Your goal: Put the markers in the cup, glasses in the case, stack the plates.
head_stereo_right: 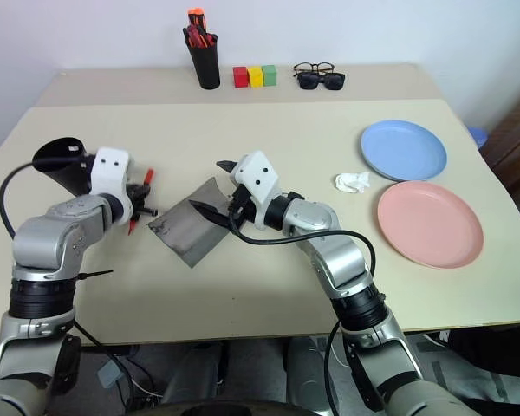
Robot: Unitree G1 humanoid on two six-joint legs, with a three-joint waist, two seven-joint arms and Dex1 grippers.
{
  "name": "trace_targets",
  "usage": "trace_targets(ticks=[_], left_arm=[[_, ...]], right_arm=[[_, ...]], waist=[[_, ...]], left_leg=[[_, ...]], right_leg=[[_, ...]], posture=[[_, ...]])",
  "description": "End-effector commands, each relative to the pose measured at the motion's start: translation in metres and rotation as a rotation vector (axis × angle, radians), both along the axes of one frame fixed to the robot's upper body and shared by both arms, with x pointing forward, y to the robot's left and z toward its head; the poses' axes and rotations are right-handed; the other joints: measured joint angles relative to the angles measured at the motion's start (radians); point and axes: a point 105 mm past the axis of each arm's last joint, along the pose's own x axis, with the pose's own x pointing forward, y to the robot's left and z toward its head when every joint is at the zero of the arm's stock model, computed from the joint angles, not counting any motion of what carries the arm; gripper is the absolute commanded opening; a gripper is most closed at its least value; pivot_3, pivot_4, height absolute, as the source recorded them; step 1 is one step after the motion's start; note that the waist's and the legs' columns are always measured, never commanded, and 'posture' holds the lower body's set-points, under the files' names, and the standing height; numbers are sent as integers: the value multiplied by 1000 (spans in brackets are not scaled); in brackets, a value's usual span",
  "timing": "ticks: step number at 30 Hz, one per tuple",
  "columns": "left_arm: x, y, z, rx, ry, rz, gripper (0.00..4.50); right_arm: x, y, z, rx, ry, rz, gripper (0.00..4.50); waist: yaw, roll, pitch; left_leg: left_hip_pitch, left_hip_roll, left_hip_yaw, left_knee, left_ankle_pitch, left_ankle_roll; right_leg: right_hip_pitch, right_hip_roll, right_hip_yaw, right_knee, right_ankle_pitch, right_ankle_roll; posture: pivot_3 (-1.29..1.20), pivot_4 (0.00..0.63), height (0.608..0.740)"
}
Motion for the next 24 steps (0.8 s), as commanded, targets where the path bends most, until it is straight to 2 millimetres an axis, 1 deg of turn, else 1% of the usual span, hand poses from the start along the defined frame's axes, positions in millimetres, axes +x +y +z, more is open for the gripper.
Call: trace_targets(ticks=[1, 3, 5, 7, 9, 13, 17, 22, 24], left_arm=[[-15, 20, 112, 11, -559, 107, 33], [-19, 49, 123, 34, -618, 270, 33], [-22, 71, 126, 22, -646, 370, 33], [-24, 89, 124, 10, -656, 447, 33], [-21, 100, 116, 21, -641, 472, 33], [-14, 102, 97, -3, -621, 456, 33], [-12, 103, 85, 25, -598, 460, 33], [-13, 103, 70, 3, -569, 467, 33], [-14, 102, 66, -3, -563, 470, 872]], right_arm=[[-6, 6, 23, 55, -75, 29, 4500], [-5, 7, 31, 93, -75, 33, 4500], [-4, 9, 39, 128, -73, 42, 4500], [-4, 10, 44, 153, -70, 49, 4500], [-4, 13, 47, 169, -68, 62, 4500], [-9, 20, 44, 168, -61, 87, 4500], [-13, 22, 42, 169, -58, 97, 4500], [-14, 21, 41, 171, -57, 90, 4500], [-14, 20, 40, 169, -55, 85, 4500]], waist=[[3, 0, 0], [-4, 0, 0], [-8, 1, 0], [-5, 1, 0], [-3, 1, 0], [3, 0, 0], [0, 0, 0], [-4, 0, 0], [-2, 0, 0]], left_leg=[[-1, 0, 0, 0, 0, 0], [-2, 0, 0, 0, 0, 0], [0, 0, 2, 0, 0, 0], [1, 0, 1, -1, 0, 0], [1, 0, 1, 0, 0, 0], [-1, 0, 1, 1, 0, 0], [-2, 0, 1, 1, 0, 0], [-1, 0, 1, 0, 0, 0], [-1, 0, 1, 0, 0, 0]], right_leg=[[0, 0, 0, 0, 0, 0], [-1, 0, 0, -1, 0, 0], [-1, 0, 1, 0, 0, 0], [-1, 0, 1, 1, 0, 0], [-1, 0, 0, 1, 0, 0], [-1, 0, 0, 0, 0, 1], [-1, 0, 0, 0, 0, 1], [-1, 0, 0, 1, 0, 1], [-1, 0, 0, 1, 0, 1]], posture=[[0, 150, 740], [0, 150, 740], [0, 150, 740], [0, 150, 740], [0, 150, 740], [0, 150, 740], [0, 150, 740], [0, 150, 740], [0, 150, 740]])
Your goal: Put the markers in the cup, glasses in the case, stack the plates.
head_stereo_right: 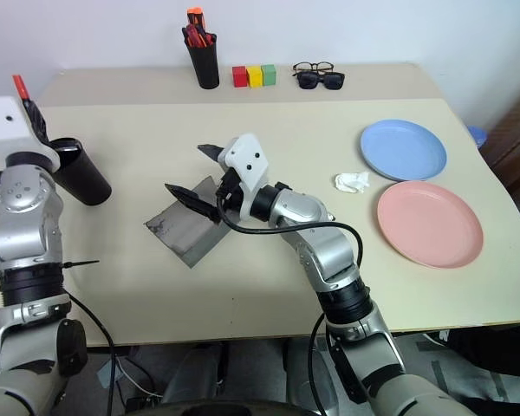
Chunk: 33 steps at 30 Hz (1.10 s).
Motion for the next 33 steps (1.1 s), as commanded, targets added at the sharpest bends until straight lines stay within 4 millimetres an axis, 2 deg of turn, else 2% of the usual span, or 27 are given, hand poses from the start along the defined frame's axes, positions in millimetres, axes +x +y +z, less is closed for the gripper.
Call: trace_targets(ticks=[1, 6, 8, 10, 11, 13, 14, 16, 18, 20, 24, 26, 30, 33], left_arm=[[-7, 0, 12, 23, -56, 12, 1124], [-8, 4, 10, 11, -62, 27, 1124], [-10, 1, 18, -1, -106, 0, 1124], [-12, -23, 33, -25, -173, -168, 1124], [-12, -47, 36, -11, -152, -326, 1124], [-16, -89, 30, 27, -63, -585, 1663], [-21, -110, 18, 28, 37, -726, 1963], [-32, -134, -1, 39, 185, -879, 2850], [-51, -162, -37, 107, 427, -1044, 3842], [-66, -176, -58, 219, 567, -1116, 3842], [-78, -183, -93, 127, 818, -1179, 3842], [-80, -186, -103, 100, 902, -1187, 3842], [-81, -189, -116, 114, 984, -1202, 3842], [-76, -189, -119, 132, 988, -1187, 2962]], right_arm=[[-9, 1, 13, 33, -49, 17, 4500], [-10, 2, 11, 24, -48, 21, 4500], [-10, 1, 11, 21, -49, 20, 4500], [-9, -1, 11, 10, -53, 17, 4500], [-8, -5, 9, -6, -56, 11, 4500], [-8, -15, 5, -49, -63, 8, 4500], [-8, -23, -1, -101, -78, 7, 4500], [-7, -35, -8, -174, -92, 8, 4500], [0, -60, -21, -291, -93, -24, 4500], [3, -79, -28, -372, -94, -42, 4500], [11, -112, -32, -447, -84, -107, 4500], [13, -120, -32, -462, -88, -132, 4500], [14, -122, -31, -464, -96, -154, 4500], [13, -121, -31, -454, -99, -166, 4500]], waist=[[1, 0, 0], [1, 0, 0], [0, 0, 0], [1, 0, 0], [2, 0, 0], [3, 0, 0], [4, 0, 0], [1, 0, 0], [-2, 0, 0], [-7, 1, 1], [-12, 1, 1], [-13, 0, 1], [-14, 0, 1], [-10, 0, 1]], left_leg=[[0, 0, 0, 0, 0, 0], [0, 0, 0, 0, 0, 0], [0, 0, 0, 0, 0, 0], [0, 0, 0, 0, 0, 0], [0, 0, 0, 0, 0, 0], [-1, 0, 0, 0, 0, 0], [-2, 0, 0, 0, 0, 0], [-2, -1, 0, 0, 0, 0], [-1, -1, 0, 0, 0, 0], [0, 0, 0, 0, 0, 0], [0, 0, 1, 0, 0, 0], [0, 0, 1, 1, 0, 1], [0, 0, 1, 1, 0, 1], [0, 0, 1, 1, 0, 1]], right_leg=[[0, 0, 0, 0, 0, 0], [0, 0, 0, 0, 0, 0], [0, 0, 0, 0, 0, 0], [0, 0, 0, 0, 0, 0], [0, 0, 0, 0, 0, 0], [0, 0, 0, -1, 0, 0], [0, -1, 0, -1, 0, 0], [1, -1, 0, -2, 0, 0], [1, -1, 0, -2, 0, 0], [1, 0, 0, -2, -1, -1], [1, 0, 1, -1, -3, -4], [1, 0, 1, -1, -3, -4], [1, 0, 1, -2, -3, -4], [1, 0, 0, -1, -3, -4]], posture=[[0, 150, 740], [0, 150, 740], [0, 150, 740], [0, 150, 740], [0, 150, 740], [0, 150, 740], [0, 150, 740], [0, 150, 740], [0, 150, 740], [0, 150, 740], [0, 150, 740], [0, 150, 740], [0, 150, 740], [0, 150, 740]])
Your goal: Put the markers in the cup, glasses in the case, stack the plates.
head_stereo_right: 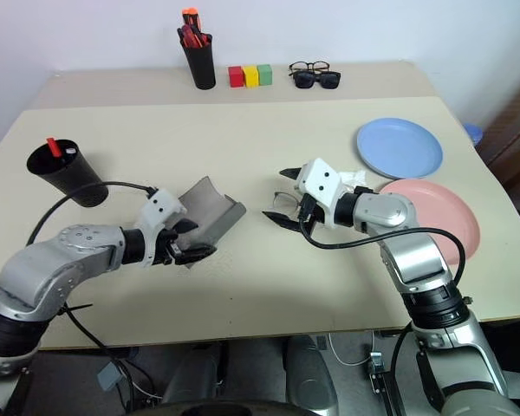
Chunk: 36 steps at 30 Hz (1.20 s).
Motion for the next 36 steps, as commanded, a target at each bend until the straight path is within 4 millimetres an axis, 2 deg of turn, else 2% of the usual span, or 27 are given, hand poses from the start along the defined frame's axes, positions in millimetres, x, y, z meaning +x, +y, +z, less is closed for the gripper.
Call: trace_targets(ticks=[1, 5, 6, 9, 12, 16, 19, 22, 26, 32, 36], left_arm=[[8, 1, 5, 26, -44, -1, 2529], [15, 2, 7, 30, -69, 9, 413], [15, 0, 10, 32, -104, -25, 62], [11, -7, 22, 52, -249, -196, 62], [15, 3, 13, 212, -325, -321, 62], [17, 14, 2, 346, -333, -470, 62], [17, 8, 6, 302, -309, -549, 62], [18, 3, 11, 246, -299, -577, 915], [32, 4, 20, 243, -388, -525, 2898], [33, 15, 48, 101, -434, -399, 2898], [24, 34, 51, 103, -439, -314, 2898]], right_arm=[[-2, -1, 10, 26, -55, -15, 4500], [-1, 0, 10, 36, -58, -24, 4500], [-1, 0, 10, 38, -58, -25, 4500], [-2, 1, 9, 39, -49, -21, 4500], [-2, 2, 8, 30, -35, -8, 4500], [2, -4, 6, -4, -21, -22, 4500], [7, -13, 3, -49, -8, -54, 4500], [13, -23, -2, -103, 5, -104, 4500], [12, -35, -13, -179, 33, -137, 4500], [17, -44, -24, -196, 92, -210, 4500], [19, -44, -32, -220, 114, -228, 4500]], waist=[[2, 0, 0], [8, 0, 0], [9, 0, 0], [12, 0, 0], [14, 0, 0], [14, 0, 0], [15, 0, 0], [16, 0, 0], [13, 0, 0], [11, 0, 0], [9, 0, 0]], left_leg=[[0, 0, 0, 0, 0, 0], [0, 0, 0, 0, 0, 0], [0, 0, 0, 0, 0, 0], [0, 0, 0, 0, 0, 0], [-1, 0, 1, 0, 0, 0], [-1, 0, 1, 0, 0, 0], [-1, 0, 1, 0, 0, 0], [-3, 0, 1, 0, 0, 0], [-4, 0, 1, 0, 0, 1], [-5, 0, 1, 1, 0, 1], [-5, 0, 1, 1, 0, 1]], right_leg=[[0, 0, 0, 0, 0, 0], [0, 0, 0, 0, 0, 0], [0, 0, 0, 0, 0, 0], [0, 0, 0, 0, 0, 0], [0, 0, 0, -1, 0, -1], [0, 0, 0, -2, 0, -1], [0, 0, 0, -2, 0, -1], [-1, 0, 0, -2, 0, -1], [-3, 0, 0, 0, 0, 1], [-5, 0, 0, 1, 2, 4], [-5, 0, 0, 1, 2, 4]], posture=[[0, 150, 740], [0, 150, 740], [0, 150, 740], [0, 150, 740], [0, 150, 740], [0, 150, 740], [0, 150, 740], [0, 150, 740], [0, 150, 740], [0, 150, 740], [0, 150, 740]])
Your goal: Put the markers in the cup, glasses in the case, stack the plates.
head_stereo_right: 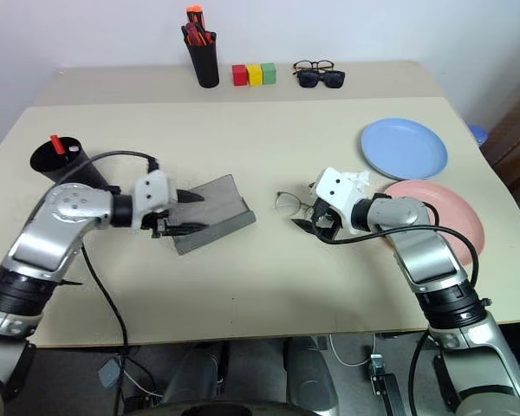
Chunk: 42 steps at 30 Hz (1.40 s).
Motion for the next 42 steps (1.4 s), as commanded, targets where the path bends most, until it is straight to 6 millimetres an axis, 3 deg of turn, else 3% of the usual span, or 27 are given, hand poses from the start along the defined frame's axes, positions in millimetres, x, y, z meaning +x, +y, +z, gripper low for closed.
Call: trace_targets(ticks=[1, 4, 7, 14, 17, 23, 26, 30, 33, 38, 42], left_arm=[[-8, 14, 12, -42, -31, 67, 2898], [-15, 23, 10, -79, -13, 134, 2898], [-26, 35, 1, -142, 30, 238, 2940], [-45, 45, -10, -186, 59, 361, 2940], [-45, 53, -9, -204, 52, 416, 2940], [-52, 72, -14, -214, 50, 521, 2940], [-55, 75, -17, -213, 54, 544, 2940], [-56, 72, -16, -219, 48, 541, 2940], [-58, 66, -15, -227, 54, 524, 2940], [-67, 26, -15, -211, 69, 342, 2940], [-65, 13, -14, -230, 72, 305, 2940]], right_arm=[[5, 2, 3, -13, -21, -15, 4500], [9, 1, 2, -16, -18, -40, 4500], [17, -1, -3, -22, -13, -75, 3640], [19, -1, -5, -48, -9, -86, 51], [20, 2, 3, -56, -47, -68, 51], [18, 28, 35, -25, -153, 40, 51], [17, 35, 40, -32, -167, 77, 51], [23, 31, 42, -56, -198, 56, 51], [36, 11, 46, -56, -172, -37, 928], [59, -32, 49, -52, -133, -249, 3479], [68, -43, 41, 20, -74, -336, 3479]], waist=[[1, 0, 0], [3, 0, 0], [0, 0, 0], [3, 0, 0], [3, 0, 0], [-2, 0, 0], [2, 0, 0], [7, -1, 0], [3, 0, 0], [3, 0, 0], [3, 0, 0]], left_leg=[[0, 0, 0, 0, 0, 0], [-1, 0, 0, 1, 0, 0], [-1, 0, 0, 1, 0, 0], [-1, 0, 0, 1, 0, 0], [-1, 0, 0, 2, 0, 0], [-1, 0, 0, 1, 0, 0], [-1, 0, 0, 1, 0, 0], [-2, 0, 0, 2, 0, 0], [-2, 0, 1, 2, 0, 0], [-1, 0, 1, 2, 0, 0], [-2, 0, 1, 2, 0, 0]], right_leg=[[0, 0, 0, 0, 0, 0], [0, 0, 0, 0, 0, 0], [0, 0, 0, 0, 0, 0], [-1, 0, 0, 0, 0, 0], [0, 0, 0, 0, 0, -1], [-1, 0, 0, 1, 0, -1], [-1, 0, 0, 1, 0, -1], [-1, -1, 0, 0, 0, -2], [-1, -1, 0, 0, -1, -4], [-1, -1, 0, 0, -1, -5], [-1, 0, 0, 0, -1, -4]], posture=[[0, 150, 740], [0, 150, 740], [0, 150, 740], [0, 150, 740], [0, 150, 740], [0, 150, 740], [0, 150, 740], [0, 150, 740], [0, 150, 740], [0, 150, 740], [0, 150, 740]])
